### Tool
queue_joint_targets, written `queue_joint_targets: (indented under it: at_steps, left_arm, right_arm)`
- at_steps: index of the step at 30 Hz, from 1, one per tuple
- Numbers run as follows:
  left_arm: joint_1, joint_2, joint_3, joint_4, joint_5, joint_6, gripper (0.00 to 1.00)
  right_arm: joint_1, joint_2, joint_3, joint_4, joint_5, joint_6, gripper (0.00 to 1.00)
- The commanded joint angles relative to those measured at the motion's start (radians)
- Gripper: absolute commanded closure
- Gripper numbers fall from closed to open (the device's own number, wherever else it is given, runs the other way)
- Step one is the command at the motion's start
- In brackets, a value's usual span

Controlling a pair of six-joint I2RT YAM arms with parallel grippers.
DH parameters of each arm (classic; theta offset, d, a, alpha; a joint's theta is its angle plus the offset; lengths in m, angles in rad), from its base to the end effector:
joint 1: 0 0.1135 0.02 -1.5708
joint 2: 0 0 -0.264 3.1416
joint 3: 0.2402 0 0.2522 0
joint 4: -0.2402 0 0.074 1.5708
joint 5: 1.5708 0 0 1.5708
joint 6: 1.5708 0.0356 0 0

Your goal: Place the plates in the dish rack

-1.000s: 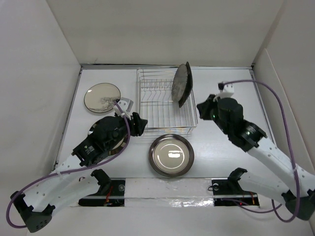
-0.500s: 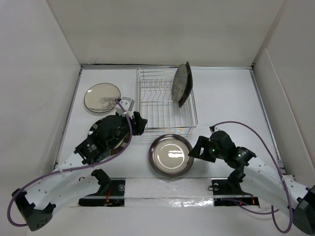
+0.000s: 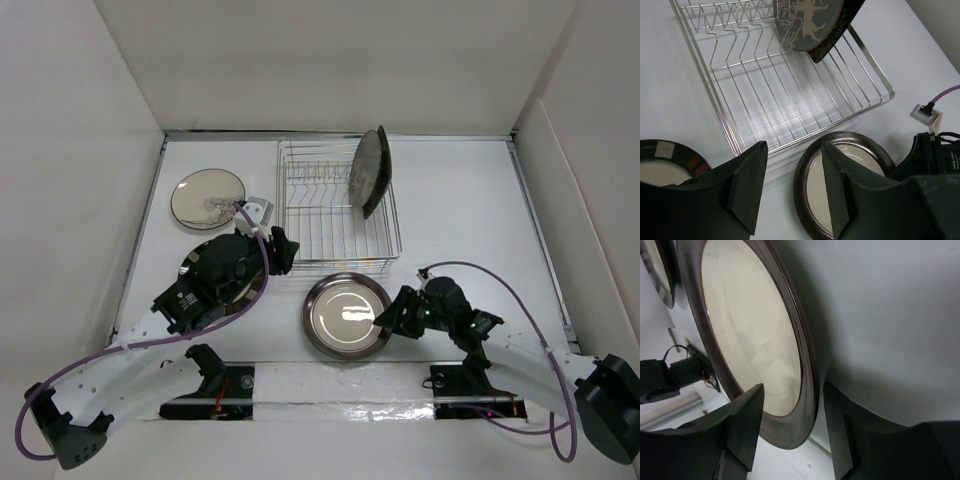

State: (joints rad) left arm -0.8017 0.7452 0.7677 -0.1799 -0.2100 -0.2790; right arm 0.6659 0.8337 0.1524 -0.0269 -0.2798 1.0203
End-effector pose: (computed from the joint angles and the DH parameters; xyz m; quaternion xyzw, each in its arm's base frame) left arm 0.1284 -0.1220 0.3410 0.1297 0.7482 -0.2638 0.5948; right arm 0.1141 0.1021 0.1309 0.1012 0.8957 0.3934 0.1808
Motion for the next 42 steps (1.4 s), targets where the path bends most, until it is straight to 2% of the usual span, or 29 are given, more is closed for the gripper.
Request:
queue_joint_targets:
  at_steps: [1,6,8,11,13,18,22,25,28,30,36,40,42]
  left_arm:
    - [0.004,-0.007,0.013,0.03,0.003,-0.005,0.56]
    - [0.004,-0.009,0.015,0.03,0.003,-0.005,0.56]
    - [0.004,-0.007,0.016,0.031,0.001,-0.005,0.56]
    - [0.004,-0.007,0.015,0.03,0.003,-0.005,0.56]
    - [0.004,-0.009,0.015,0.03,0.001,-0.005,0.56]
    - [0.004,-0.015,0.013,0.03,0.003,-0.008,0.56]
    - [0.004,-0.02,0.015,0.03,-0.002,-0.008,0.56]
    - [0.004,-0.027,0.018,0.03,-0.014,-0.009,0.56]
    - [0.004,-0.043,0.022,0.033,-0.026,-0.012,0.56]
    - [0.004,-0.059,0.021,0.039,-0.028,-0.015,0.56]
    - [0.004,-0.089,0.056,0.014,-0.083,-0.017,0.56]
    - [0.004,-0.136,0.073,0.003,-0.173,-0.003,0.56]
    - [0.004,-0.171,0.073,0.008,-0.233,-0.006,0.56]
  right_arm:
    - [-0.003,0.033,-0.053,0.073,0.037,0.061,0.44]
    - [-0.014,0.07,-0.079,0.104,0.05,0.083,0.5]
    - [-0.014,0.082,-0.08,0.094,0.07,0.081,0.67]
    - [-0.014,0.079,-0.074,0.049,0.082,0.077,0.78]
    - [-0.014,0.055,-0.071,0.028,0.08,0.072,0.8]
    - [-0.005,-0.073,-0.06,-0.154,0.085,0.067,1.0]
    - [0.018,-0.233,0.014,-0.326,0.079,0.041,1.0]
    - [0.061,-0.271,0.096,-0.41,0.042,-0.001,1.0]
    - [0.109,-0.22,0.252,-0.459,0.002,-0.074,1.0]
    - [0.182,-0.141,0.389,-0.478,-0.006,-0.11,1.0]
    - [0.372,0.085,0.709,-0.542,0.045,-0.251,1.0]
    - [0.383,0.134,0.893,-0.528,0.077,-0.299,1.0]
    - [0.383,0.157,0.981,-0.547,0.167,-0.324,1.0]
